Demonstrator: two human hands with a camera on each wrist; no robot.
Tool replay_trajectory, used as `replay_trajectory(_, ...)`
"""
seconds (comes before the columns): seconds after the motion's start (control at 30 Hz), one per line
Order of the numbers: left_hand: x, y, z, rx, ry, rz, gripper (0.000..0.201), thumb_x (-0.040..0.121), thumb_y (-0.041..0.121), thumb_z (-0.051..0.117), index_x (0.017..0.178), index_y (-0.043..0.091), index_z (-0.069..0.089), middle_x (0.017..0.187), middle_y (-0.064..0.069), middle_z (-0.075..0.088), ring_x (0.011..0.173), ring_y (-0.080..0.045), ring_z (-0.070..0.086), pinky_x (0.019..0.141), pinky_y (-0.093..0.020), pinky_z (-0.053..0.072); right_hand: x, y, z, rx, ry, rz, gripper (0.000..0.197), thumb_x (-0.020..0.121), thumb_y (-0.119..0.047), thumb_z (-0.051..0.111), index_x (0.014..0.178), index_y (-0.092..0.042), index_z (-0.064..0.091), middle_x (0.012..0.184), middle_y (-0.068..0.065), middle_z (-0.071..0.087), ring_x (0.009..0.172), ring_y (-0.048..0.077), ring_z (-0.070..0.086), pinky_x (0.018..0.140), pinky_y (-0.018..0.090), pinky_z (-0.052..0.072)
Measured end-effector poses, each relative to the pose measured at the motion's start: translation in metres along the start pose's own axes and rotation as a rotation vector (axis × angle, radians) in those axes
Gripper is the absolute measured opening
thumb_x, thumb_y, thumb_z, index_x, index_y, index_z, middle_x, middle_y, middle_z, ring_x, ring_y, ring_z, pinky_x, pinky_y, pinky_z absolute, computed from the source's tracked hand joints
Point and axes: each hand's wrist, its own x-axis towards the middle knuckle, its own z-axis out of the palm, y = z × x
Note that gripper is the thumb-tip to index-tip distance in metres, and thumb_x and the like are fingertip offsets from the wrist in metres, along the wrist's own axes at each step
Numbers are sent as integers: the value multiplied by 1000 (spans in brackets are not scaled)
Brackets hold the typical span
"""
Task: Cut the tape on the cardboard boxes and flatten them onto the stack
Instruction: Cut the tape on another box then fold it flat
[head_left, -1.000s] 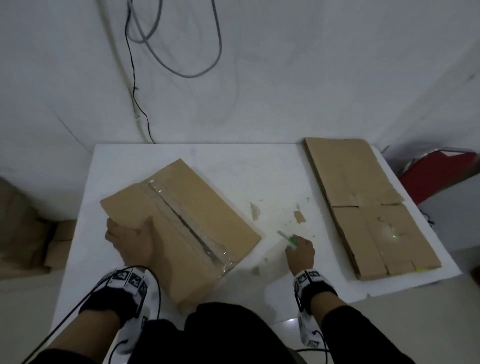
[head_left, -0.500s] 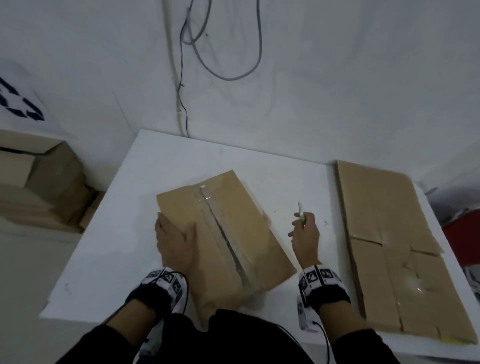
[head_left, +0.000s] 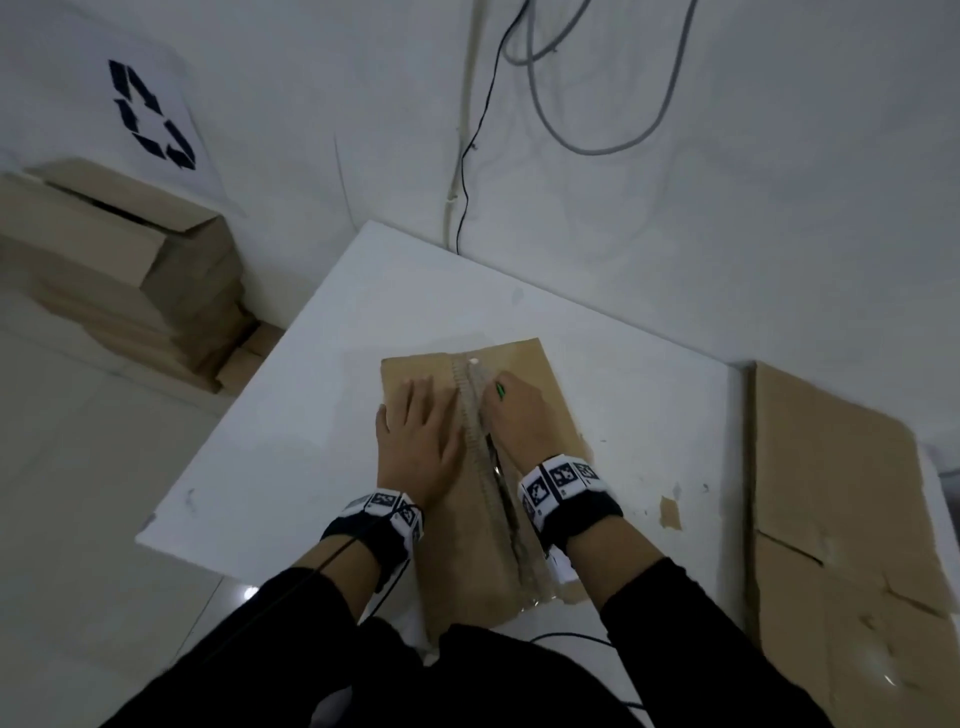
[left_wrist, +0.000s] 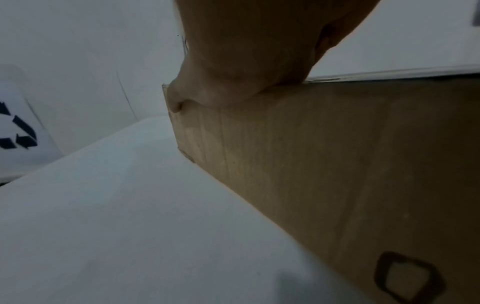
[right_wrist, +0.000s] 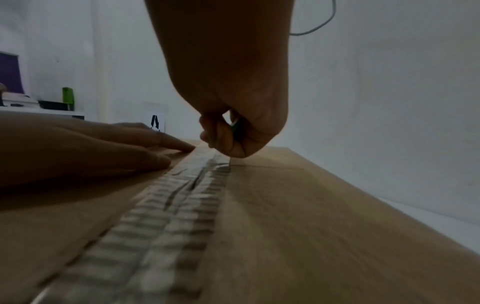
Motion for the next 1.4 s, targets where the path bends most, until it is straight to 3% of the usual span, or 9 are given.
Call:
replay_trajectory(0.1,1,-1,1,-23,1,-7,63,91,57,20,149,33,29,161,-2,14,149,-25,4,114,-57,14,8,-4,8,-76,-15,6,57,96,-70,20,70,-25,44,70,-2,59,63,21,59,64,38,53)
replay_trajectory(0.2,1,-1,2,-25,7,-7,63,92,57,22,148,32,31,160,-3,15,148,-25,6,113,-58,16,8,-3,12,-132,-21,-5,48,98,-62,22,72,-27,43,74,-2,61,65,23,60,67,43,55)
replay_trajectory(0.3,1,-1,2,-30,13,1,62,92,56,23,147,29,34,160,-4,18,148,-27,9,112,-59,19,6,-5,15,-198,-23,-18,36,99,-51,27,88,-28,53,82,0,65,69,24,61,69,43,57)
replay_trajectory(0.57,3,-1,6,-6,18,-1,60,92,53,29,147,30,33,159,-4,19,148,-27,10,111,-58,18,5,-25,14,-261,-16,46,44,105,-37,21,106,-21,62,92,3,67,81,25,63,73,34,50)
replay_trajectory(0.73,2,-1,6,-27,42,-4,60,89,53,29,144,29,38,158,-4,22,147,-27,13,110,-57,20,2,-32,11,-349,-70,98,35,102,-21,32,113,-13,63,110,8,68,98,30,65,84,38,52)
replay_trajectory(0.83,2,-1,6,-13,45,-2,60,89,53,31,144,29,40,157,-5,25,146,-28,16,110,-57,22,3,-34,14,-317,-56,102,44,105,-28,24,121,-14,62,109,9,69,97,31,66,86,39,53)
replay_trajectory(1.07,3,0,7,34,32,-18,61,89,54,27,145,32,37,158,-4,22,147,-27,12,110,-56,20,-13,-29,12,-412,-120,139,29,100,-17,39,104,-10,67,107,9,68,95,29,65,80,36,52)
replay_trajectory(1.2,3,1,7,62,39,-12,61,88,52,28,144,29,40,156,-7,26,145,-30,17,108,-56,25,-32,-20,13,-446,-153,157,30,100,-17,39,102,-9,68,105,10,70,93,30,66,80,37,53)
replay_trajectory(1.4,2,3,5,49,16,-20,64,88,52,23,147,30,33,158,-5,20,147,-27,9,110,-57,20,-66,-13,12,-521,-161,186,32,100,-19,39,99,-12,69,102,7,71,91,28,68,78,35,53)
